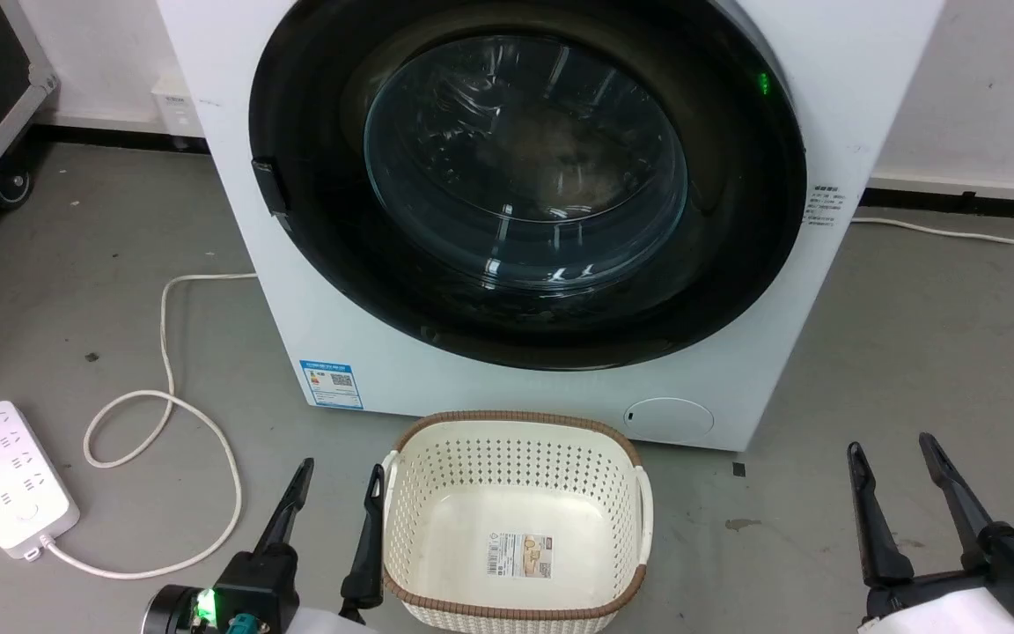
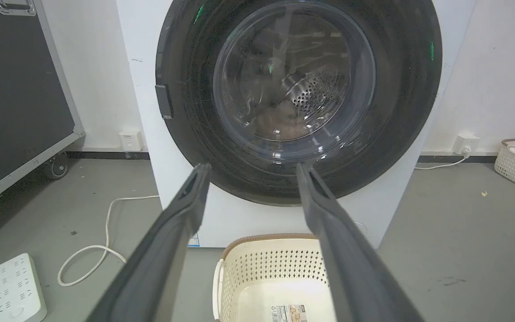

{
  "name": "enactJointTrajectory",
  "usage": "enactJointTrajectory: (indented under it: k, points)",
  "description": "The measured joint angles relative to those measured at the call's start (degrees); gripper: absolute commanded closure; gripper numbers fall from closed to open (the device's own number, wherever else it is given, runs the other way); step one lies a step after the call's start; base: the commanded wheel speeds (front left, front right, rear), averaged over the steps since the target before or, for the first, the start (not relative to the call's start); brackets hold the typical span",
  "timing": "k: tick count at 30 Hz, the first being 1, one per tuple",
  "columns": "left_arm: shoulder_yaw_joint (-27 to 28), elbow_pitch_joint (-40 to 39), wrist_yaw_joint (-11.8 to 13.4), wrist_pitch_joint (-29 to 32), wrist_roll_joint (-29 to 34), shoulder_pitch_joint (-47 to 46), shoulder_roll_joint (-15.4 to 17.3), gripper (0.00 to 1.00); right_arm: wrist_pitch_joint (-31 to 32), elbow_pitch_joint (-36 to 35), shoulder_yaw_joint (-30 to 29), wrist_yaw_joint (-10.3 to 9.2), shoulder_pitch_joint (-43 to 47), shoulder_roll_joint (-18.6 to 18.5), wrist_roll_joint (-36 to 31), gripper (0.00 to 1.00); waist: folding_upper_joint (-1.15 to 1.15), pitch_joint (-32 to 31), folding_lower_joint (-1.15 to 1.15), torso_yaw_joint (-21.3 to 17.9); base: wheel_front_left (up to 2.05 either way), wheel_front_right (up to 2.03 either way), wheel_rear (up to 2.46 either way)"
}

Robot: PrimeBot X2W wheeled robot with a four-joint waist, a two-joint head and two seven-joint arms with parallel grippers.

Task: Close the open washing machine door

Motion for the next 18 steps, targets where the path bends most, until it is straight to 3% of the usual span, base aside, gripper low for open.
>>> enactJointTrajectory:
  k: [6, 7, 18]
  points:
    - [0.2, 0.5, -0.6, 0.0, -0.6, 0.0, -0.4, 0.0, 0.0, -1.0, 0.2, 0.0, 0.8, 0.1, 0.0, 0.0, 0.0, -0.3, 0.0, 0.3, 0.0, 0.0, 0.0]
    - [0.2, 0.5, -0.7, 0.1, -0.7, 0.0, -0.4, 1.0, 0.0, -1.0, 0.2, 0.01, 0.8, 0.1, 0.0, 1.0, 0.0, -0.3, 0.0, 0.4, 0.0, 0.0, 0.0]
    - [0.3, 0.4, -0.7, 0.8, -0.5, 0.0, -0.4, 1.0, 0.6, -1.0, 0.4, 0.01, 0.8, 0.1, 0.0, 1.0, 0.0, -0.2, 0.0, 0.4, 0.0, 0.0, 0.0]
